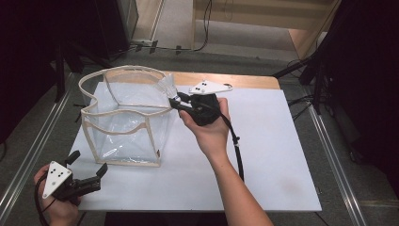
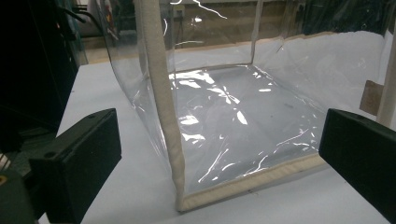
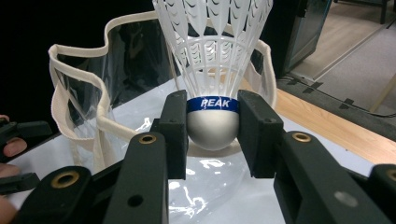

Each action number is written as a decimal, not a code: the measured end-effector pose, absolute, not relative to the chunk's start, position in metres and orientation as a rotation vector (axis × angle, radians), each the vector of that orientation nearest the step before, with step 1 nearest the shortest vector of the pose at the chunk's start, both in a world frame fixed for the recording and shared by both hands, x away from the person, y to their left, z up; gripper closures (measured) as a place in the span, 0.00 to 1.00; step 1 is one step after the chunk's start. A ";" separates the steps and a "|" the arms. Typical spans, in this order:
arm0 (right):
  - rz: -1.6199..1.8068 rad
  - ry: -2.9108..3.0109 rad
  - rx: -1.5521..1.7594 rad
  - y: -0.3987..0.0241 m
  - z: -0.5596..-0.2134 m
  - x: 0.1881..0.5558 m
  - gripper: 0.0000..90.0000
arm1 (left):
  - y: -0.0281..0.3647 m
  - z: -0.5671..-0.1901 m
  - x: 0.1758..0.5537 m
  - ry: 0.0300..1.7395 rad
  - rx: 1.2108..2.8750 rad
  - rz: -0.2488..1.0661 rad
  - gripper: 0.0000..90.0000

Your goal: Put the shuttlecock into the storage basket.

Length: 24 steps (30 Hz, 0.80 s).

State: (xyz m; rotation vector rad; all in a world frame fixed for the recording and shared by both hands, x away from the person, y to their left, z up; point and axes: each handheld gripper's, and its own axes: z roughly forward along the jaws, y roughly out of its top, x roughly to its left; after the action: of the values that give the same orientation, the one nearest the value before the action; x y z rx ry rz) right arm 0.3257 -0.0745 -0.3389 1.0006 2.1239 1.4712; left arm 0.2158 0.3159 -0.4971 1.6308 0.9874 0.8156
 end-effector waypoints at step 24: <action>1.515 2.120 0.966 -0.076 -0.345 0.325 0.08 | 0.316 -0.497 0.216 0.989 1.628 0.813 0.00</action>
State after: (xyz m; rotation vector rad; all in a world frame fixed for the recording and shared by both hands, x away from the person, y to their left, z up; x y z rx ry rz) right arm 0.3254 -0.0759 -0.3449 0.9663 2.1200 1.5153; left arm 0.2157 0.3163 -0.4970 1.6277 0.9890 0.8127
